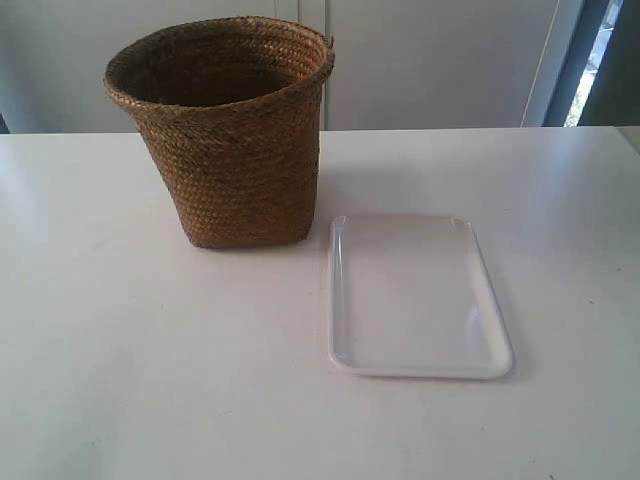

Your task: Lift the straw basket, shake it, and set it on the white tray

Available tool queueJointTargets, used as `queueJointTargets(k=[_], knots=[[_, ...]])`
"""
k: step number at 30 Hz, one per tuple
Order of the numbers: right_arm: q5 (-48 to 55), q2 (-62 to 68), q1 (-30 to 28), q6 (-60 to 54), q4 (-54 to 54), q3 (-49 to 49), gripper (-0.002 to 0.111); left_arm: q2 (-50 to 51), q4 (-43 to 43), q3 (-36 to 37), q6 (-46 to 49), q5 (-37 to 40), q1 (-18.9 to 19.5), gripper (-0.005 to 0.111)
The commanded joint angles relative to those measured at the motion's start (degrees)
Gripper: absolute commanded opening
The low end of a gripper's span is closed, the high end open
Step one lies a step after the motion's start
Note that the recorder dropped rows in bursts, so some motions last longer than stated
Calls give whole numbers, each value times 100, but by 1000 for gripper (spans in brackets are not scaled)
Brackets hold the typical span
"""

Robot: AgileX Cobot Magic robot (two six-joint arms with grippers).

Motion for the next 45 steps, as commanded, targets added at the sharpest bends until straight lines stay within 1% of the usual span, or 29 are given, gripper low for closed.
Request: queueJointTargets(k=[1,3,5,6,8,10,14,16,18,19,20,22,24,25,27,28,29,31,33,36,38,41,45], knots=[[667,-19,-9,1422,104,8,0,-25,-83,14,118,-243,-31,0],[2048,-19,-9,2673,147,8,0,-25,-83,14,429,290,-31,0],[3022,-19,-9,3484,207,8,0,-25,-83,14,652,705,-31,0],[3389,-19,-9,3770,207,8,0,-25,-83,14,652,820,-31,0],[3864,-19,-9,3927,207,8,0,-25,-83,14,652,863,-31,0],[4029,-19,-9,3964,207,8,0,-25,-55,14,652,773,-31,0],[3964,-19,-9,4869,686,8,0,-25,46,14,652,682,-31,0],[3964,-19,-9,4916,686,8,0,-25,37,14,631,636,-31,0],[3797,-19,-9,4959,826,8,0,-25,-219,14,561,124,-31,0],[3732,-19,-9,4959,829,8,0,-25,-324,14,514,-306,-31,0],[3689,-19,-9,4933,829,-56,0,-25,-385,-25,545,-736,-31,0],[3673,26,-9,4681,903,-360,0,175,-397,-385,783,-1107,-31,0],[3713,402,-9,4247,915,-798,0,532,-387,-999,1441,-1037,-31,0],[3732,678,-9,3948,930,-1075,0,855,-398,-1413,1959,-1013,-31,0],[3741,1404,-9,3084,930,-1666,0,1403,-617,-2000,2654,-1038,-31,0],[3741,1842,-9,2513,930,-2045,0,1896,-883,-2455,3077,-1082,-31,0],[3706,2302,-9,1929,930,-2438,0,2245,-1173,-2754,3279,-1159,-31,0],[3468,3067,-9,1018,930,-3094,0,3077,-1301,-3385,3442,-1304,-31,0],[3050,3651,-9,554,930,-3633,0,3662,-1181,-3813,3442,-1348,-31,0],[2391,4258,-9,519,930,-4025,0,4226,-908,-4141,3515,-1348,-31,0],[2311,4444,-9,558,930,-4101,0,4456,-761,-4182,3527,-1253,-31,0],[2630,4631,-9,558,930,-4110,0,4652,-750,-4182,3527,-1100,-31,0],[3418,4673,-9,558,930,-4110,0,4712,-750,-4182,3527,-697,-31,0]])
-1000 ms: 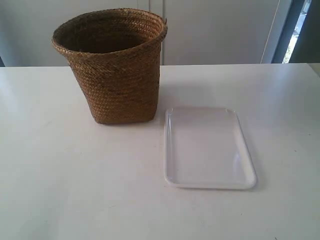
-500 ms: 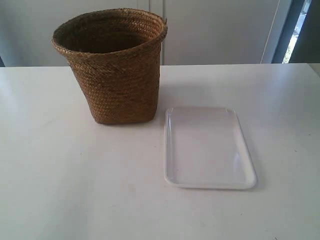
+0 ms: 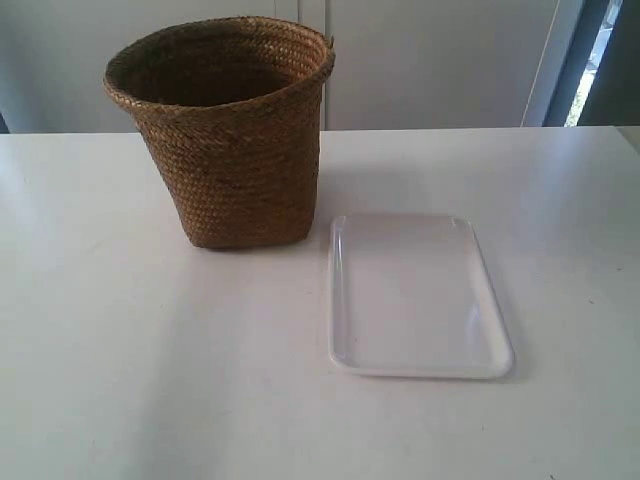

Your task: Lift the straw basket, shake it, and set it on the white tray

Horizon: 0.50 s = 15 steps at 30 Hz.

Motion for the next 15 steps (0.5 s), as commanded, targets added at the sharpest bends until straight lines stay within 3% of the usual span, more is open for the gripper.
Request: queueJointTargets(k=[1,15], knots=[[771,38,-9,-73,-13,-32,0,36,6,-36,45,409,-31,0],[1093,38,-9,-73,-13,-32,0,36,6,-36,45,713,-31,0]])
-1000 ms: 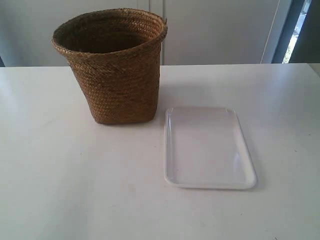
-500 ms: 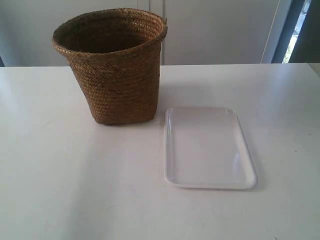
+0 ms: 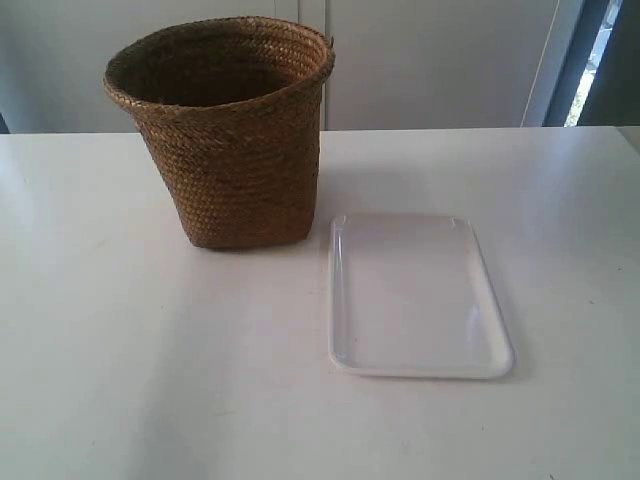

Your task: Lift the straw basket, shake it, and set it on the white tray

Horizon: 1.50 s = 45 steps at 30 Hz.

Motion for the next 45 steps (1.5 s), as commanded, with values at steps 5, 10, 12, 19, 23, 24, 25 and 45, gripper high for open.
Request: queueJointTargets(k=[5,10,12,19,23,24,25,45], knots=[[17,-1,-9,-63,-13,-32,0,-11,-15,-36,22,232,-31,0],[17,-1,-9,-63,-13,-32,0,-11,-15,-36,22,232,-31,0],[17,-1,-9,-63,-13,-32,0,-11,-15,-36,22,232,-31,0],[27,-1,-9,-63,-13,-32,0,-11,-15,-36,22,232,-31,0],[27,-1,-9,-63,-13,-32,0,-11,-15,-36,22,291,-31,0],[27,-1,-9,-63,-13,-32,0,-11,-15,-36,22,303,-31,0],[27,-1,-9,-63,-13,-32,0,-11,-15,-36,22,303,-31,0],[-314,561,-9,-150,-141,-780,0,514,-370,-356,614,266,-20,0]])
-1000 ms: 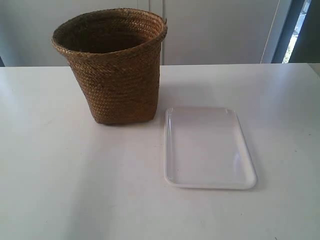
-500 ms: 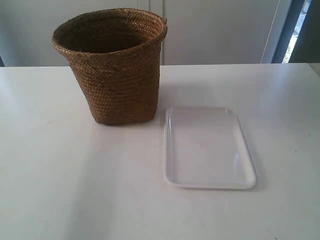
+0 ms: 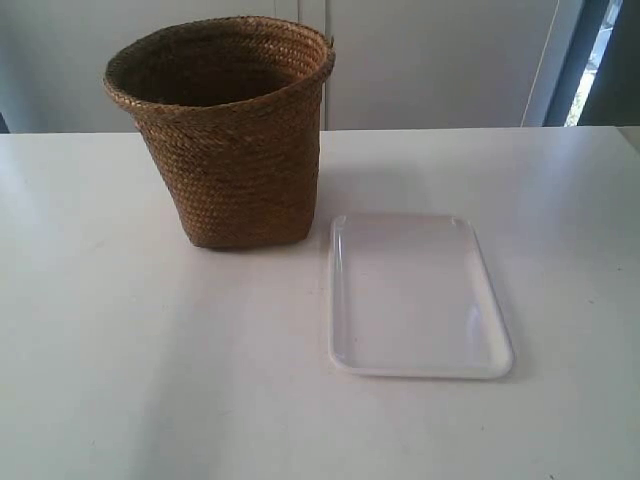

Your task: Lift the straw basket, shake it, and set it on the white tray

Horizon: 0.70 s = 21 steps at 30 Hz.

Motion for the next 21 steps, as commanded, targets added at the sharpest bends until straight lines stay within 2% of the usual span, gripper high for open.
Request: queueJointTargets(k=[1,6,8,9,11,15,16,17,18,19,20,21], knots=[[514,793,-9,-56,-168,-1081,0,692,-387,-534,82,124,-9,0],[2274,2147,-9,-918,-181,-3107,0,2045,-352,-2110,82,2149,247,0],[3075,2665,-9,-1205,-181,-3899,0,2579,-337,-2760,82,2927,425,0],[3813,3127,-9,-1372,-160,-4543,0,3011,-339,-3248,82,3428,596,0],[4414,3498,-9,-1499,-143,-4973,1,3380,-349,-3705,-31,3879,751,0],[5034,4161,-9,-2135,473,-5446,15,3937,-332,-4421,-240,4576,859,0],[5215,4387,-9,-2408,930,-5533,24,4191,-332,-4744,-268,4942,859,1],[5271,4503,-9,-2511,1100,-5559,29,4274,-340,-4847,-276,5045,859,2],[5155,4672,-9,-2589,1468,-5573,38,4459,-340,-5040,-276,5175,859,10],[4927,4754,-9,-2589,1695,-5573,41,4540,-340,-5092,-281,5203,859,14],[4520,4846,-9,-2512,2034,-5573,42,4663,-340,-5144,-281,5202,859,25],[4489,4884,-9,-2485,2136,-5573,41,4707,-340,-5144,-257,5189,859,32]])
